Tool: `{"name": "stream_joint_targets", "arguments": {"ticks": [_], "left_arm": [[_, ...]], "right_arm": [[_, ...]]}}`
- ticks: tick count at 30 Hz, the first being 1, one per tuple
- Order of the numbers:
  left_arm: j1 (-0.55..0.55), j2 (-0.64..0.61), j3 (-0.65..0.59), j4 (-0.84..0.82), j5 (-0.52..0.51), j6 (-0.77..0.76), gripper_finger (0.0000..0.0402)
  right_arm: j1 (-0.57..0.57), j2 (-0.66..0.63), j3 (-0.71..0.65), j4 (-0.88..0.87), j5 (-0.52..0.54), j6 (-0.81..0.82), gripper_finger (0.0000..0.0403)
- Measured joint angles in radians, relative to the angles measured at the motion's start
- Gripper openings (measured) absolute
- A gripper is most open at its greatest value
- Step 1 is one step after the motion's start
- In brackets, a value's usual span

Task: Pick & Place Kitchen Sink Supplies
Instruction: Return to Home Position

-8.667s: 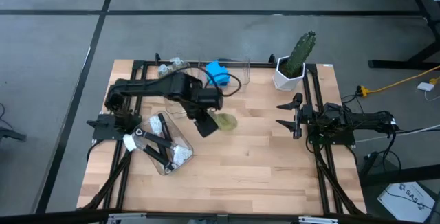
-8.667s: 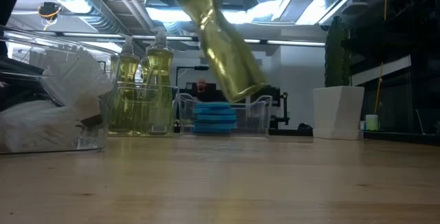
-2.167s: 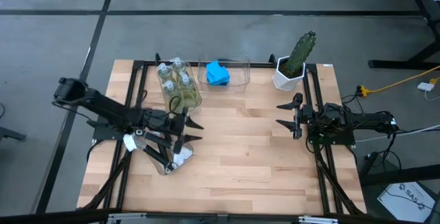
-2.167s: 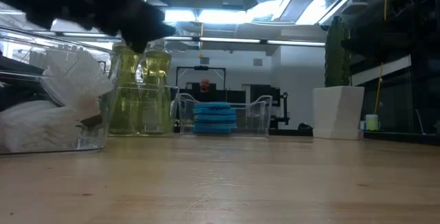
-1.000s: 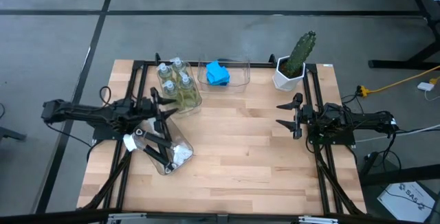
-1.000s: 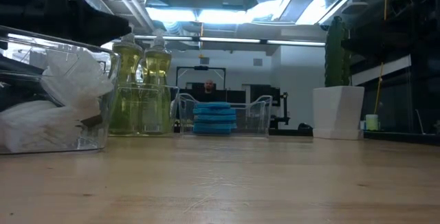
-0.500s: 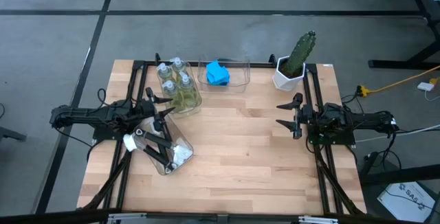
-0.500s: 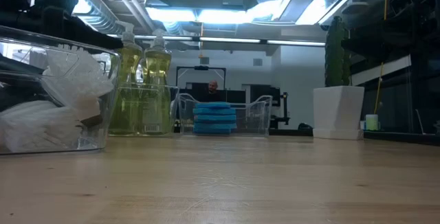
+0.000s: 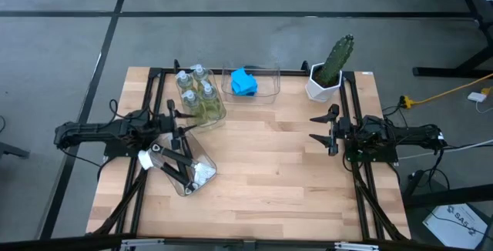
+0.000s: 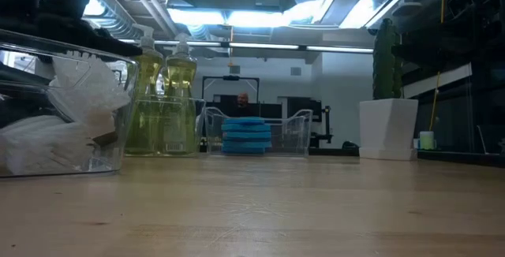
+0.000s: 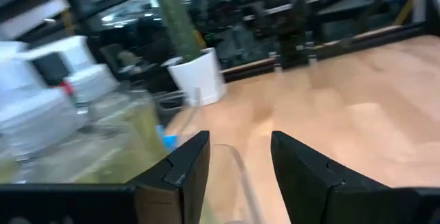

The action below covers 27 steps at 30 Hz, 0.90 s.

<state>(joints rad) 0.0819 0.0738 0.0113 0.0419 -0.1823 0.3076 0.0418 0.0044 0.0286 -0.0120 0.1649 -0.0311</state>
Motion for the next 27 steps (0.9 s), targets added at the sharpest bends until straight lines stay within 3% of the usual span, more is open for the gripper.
{"name": "stream_joint_targets", "arguments": {"ticks": [6, 27], "left_arm": [[0.073, 0.000, -0.002, -0.023, 0.229, -0.045, 0.0149], [0.119, -0.006, -0.003, 0.068, 0.201, -0.055, 0.0141]], "right_arm": [[0.000, 0.000, 0.000, 0.000, 0.000, 0.000, 0.0284], [0.000, 0.000, 0.000, 0.000, 0.000, 0.000, 0.0284]]}}
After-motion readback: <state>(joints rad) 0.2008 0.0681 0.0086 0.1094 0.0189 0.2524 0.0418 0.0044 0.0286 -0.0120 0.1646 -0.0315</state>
